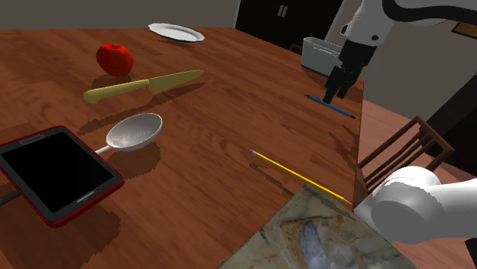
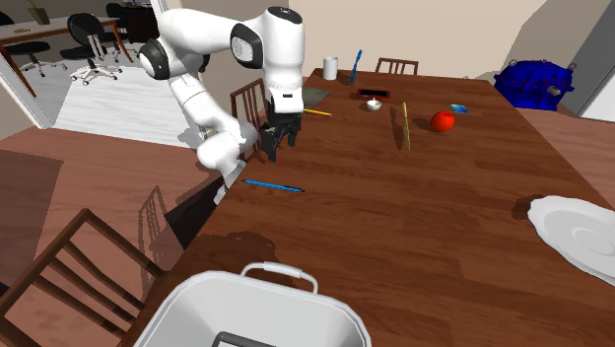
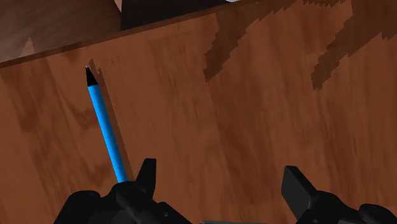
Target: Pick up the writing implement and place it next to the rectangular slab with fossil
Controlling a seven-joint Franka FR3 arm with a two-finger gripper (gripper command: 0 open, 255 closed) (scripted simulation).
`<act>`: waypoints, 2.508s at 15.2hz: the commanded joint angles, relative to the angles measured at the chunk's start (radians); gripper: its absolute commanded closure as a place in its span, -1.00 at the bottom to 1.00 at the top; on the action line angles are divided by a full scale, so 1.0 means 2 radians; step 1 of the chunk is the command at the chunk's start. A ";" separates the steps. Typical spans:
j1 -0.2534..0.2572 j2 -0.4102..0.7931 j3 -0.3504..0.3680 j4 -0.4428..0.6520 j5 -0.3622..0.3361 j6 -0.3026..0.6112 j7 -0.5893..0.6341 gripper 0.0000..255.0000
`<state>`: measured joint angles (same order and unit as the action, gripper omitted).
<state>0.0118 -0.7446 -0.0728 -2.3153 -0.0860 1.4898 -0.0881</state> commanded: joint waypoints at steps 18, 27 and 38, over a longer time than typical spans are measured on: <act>0.014 -0.012 -0.110 -0.041 -0.093 0.045 -0.213 -1.00; 0.014 -0.012 -0.110 -0.041 -0.093 0.045 -0.213 1.00; 0.015 -0.007 -0.106 -0.012 -0.089 0.021 -0.216 1.00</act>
<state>0.0418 -0.7603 -0.2870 -2.3540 -0.2656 1.5445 -0.5187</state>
